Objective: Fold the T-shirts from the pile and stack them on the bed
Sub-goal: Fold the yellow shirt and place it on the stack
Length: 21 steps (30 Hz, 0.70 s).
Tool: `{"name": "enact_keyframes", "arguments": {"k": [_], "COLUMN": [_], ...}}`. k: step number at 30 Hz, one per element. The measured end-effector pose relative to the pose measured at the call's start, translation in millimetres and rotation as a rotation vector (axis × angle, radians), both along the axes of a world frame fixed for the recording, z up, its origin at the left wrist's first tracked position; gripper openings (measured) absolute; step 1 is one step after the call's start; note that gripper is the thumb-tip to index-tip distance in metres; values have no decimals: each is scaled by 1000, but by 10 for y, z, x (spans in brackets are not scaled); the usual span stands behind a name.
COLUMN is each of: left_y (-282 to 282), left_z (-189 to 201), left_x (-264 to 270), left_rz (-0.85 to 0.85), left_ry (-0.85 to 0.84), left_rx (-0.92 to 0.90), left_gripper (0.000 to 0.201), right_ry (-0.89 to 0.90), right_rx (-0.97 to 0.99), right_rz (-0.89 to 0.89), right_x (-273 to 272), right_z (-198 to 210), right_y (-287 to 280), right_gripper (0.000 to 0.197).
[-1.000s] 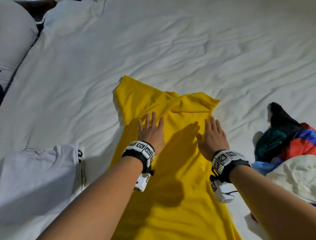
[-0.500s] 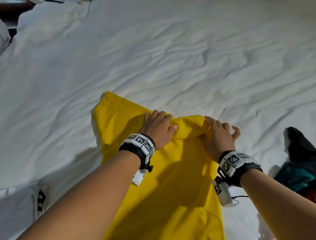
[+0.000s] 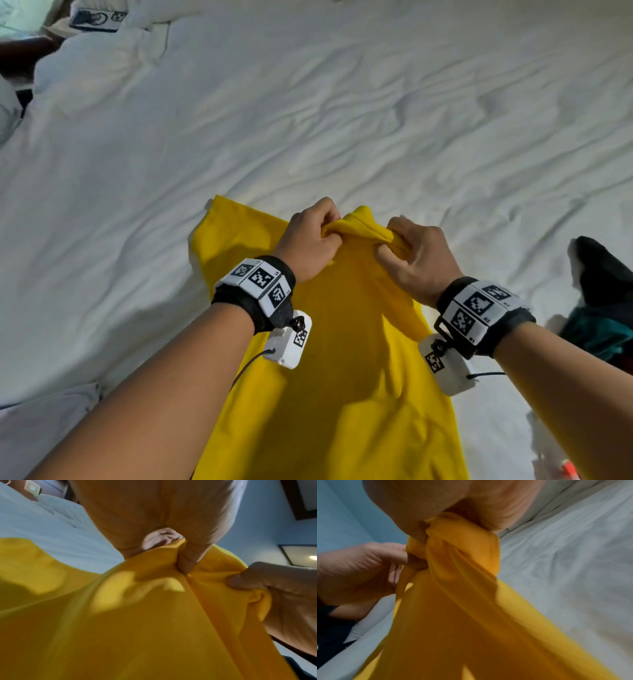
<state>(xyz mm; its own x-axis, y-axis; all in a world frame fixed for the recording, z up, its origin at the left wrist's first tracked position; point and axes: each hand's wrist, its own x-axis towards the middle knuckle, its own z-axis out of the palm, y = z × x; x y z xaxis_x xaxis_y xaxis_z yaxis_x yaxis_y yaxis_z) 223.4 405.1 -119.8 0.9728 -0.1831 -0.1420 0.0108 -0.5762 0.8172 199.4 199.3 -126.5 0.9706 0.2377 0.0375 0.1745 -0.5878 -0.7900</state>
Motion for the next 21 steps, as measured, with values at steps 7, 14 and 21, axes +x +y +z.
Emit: {"name": "enact_keyframes", "arguments": {"k": [7, 14, 21], "left_y": [155, 101, -90], "left_z": [213, 191, -32], "left_x": [-45, -24, 3], "left_rz": [93, 192, 325], "left_ry": [-40, 19, 35], "left_rx": [114, 271, 397], "left_gripper": [32, 28, 22], "right_ry": [189, 186, 226], "right_rx": [-69, -423, -219], "right_rz": [-17, -38, -350], "right_x": [-136, -343, -536], "right_z": [249, 408, 388], "right_y": [-137, -743, -1388], "right_gripper": [29, 30, 38]}}
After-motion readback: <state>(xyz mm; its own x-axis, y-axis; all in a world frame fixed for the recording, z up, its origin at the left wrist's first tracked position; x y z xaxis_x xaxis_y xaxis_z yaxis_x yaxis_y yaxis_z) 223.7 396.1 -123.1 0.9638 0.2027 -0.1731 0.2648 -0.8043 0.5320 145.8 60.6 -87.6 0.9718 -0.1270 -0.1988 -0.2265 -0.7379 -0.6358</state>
